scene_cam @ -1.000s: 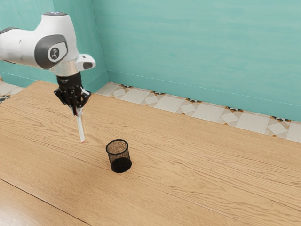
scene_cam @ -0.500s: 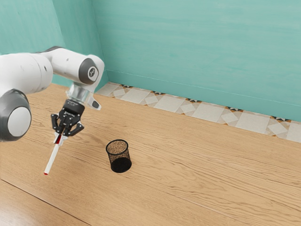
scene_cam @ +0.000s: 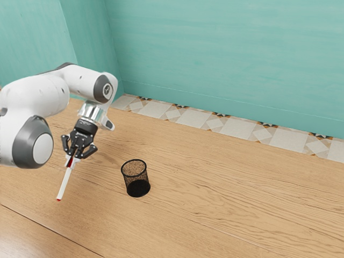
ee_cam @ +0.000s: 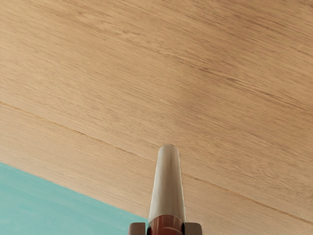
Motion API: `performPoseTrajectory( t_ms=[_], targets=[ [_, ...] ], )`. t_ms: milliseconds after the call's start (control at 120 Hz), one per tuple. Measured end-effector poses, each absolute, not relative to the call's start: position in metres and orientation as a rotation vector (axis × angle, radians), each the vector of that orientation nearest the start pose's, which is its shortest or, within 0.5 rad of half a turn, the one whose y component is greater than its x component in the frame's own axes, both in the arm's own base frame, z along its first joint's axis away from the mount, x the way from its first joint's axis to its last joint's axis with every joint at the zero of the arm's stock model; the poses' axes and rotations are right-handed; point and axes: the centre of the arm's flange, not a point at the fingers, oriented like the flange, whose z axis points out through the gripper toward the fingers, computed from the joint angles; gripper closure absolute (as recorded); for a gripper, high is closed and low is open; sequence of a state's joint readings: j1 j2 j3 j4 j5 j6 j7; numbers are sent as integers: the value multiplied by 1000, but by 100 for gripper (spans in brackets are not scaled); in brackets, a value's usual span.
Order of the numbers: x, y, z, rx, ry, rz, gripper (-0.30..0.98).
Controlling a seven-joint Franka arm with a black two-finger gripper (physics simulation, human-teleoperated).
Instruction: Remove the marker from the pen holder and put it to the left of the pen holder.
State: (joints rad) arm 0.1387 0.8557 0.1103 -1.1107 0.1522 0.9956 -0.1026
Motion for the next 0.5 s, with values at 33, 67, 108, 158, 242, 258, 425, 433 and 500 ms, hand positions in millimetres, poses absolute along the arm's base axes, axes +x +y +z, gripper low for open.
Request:
performPoseTrajectory(
  t_ms=[33,67,108,158,242,258,425,433,500],
  targets=[
    [623,159,278,-2578,-486,1388,74],
    [624,159,277,-2583,-488,1383,66],
    [625,159,276,-2587,-490,1380,57],
    [625,160,275,-2591,-493,1375,46],
    [626,162,275,-2603,-501,1360,31],
    [627,162,276,-2611,-503,1348,29],
    [611,99,445,-2912,-382,889,13],
    [608,95,454,-2923,-373,862,13],
    [586,60,535,-3001,-295,584,9]
  ],
)
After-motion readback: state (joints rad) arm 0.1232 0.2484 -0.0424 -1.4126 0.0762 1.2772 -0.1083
